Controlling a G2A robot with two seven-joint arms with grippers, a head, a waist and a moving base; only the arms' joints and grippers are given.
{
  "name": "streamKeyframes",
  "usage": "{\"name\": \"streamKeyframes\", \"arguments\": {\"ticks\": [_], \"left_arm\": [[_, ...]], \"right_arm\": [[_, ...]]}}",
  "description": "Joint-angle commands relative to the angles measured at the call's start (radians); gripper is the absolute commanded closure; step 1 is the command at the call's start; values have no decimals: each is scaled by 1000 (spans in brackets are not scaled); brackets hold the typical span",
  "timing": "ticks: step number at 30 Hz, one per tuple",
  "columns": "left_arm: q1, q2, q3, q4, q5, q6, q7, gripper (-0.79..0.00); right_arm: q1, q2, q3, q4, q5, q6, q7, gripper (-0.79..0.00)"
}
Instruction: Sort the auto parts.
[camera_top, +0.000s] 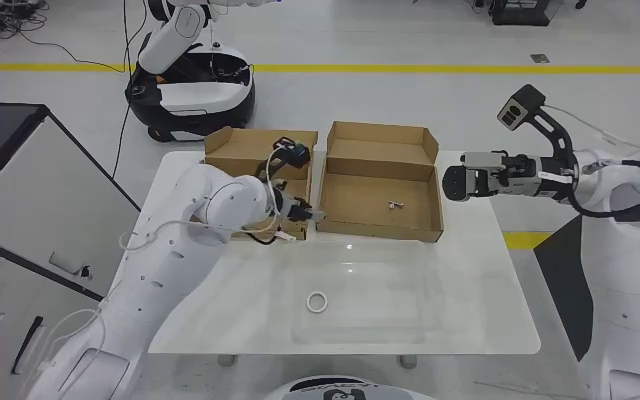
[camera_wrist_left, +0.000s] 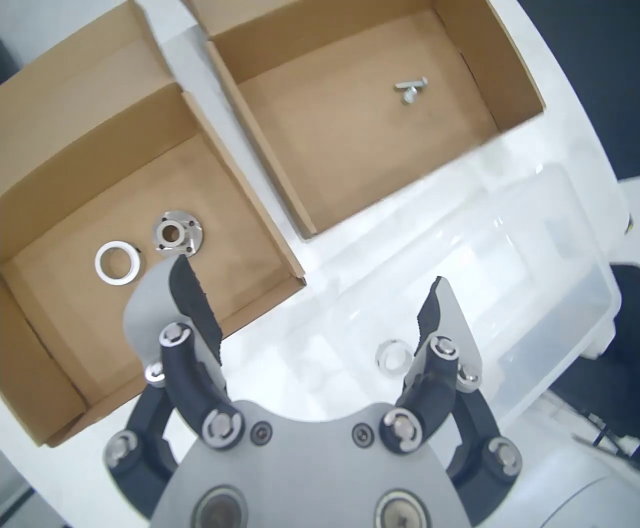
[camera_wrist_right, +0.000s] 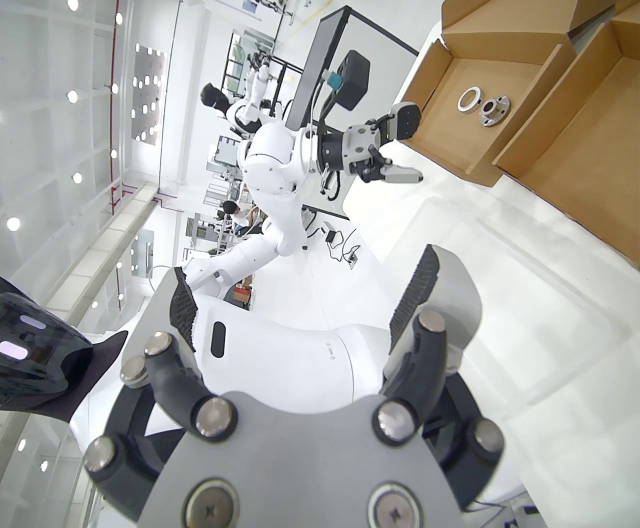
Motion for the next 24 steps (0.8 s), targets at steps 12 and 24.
{"name": "streamKeyframes", "arguments": {"ticks": [12,24], "left_arm": [[-72,-18,167,-19,8,-145,-119,-785],[-60,-17,183,-28,-7,-198,-116,-785]], "right_arm": [[0,0,0,0,0,0,0,-785],[0,0,0,0,0,0,0,-785]]}}
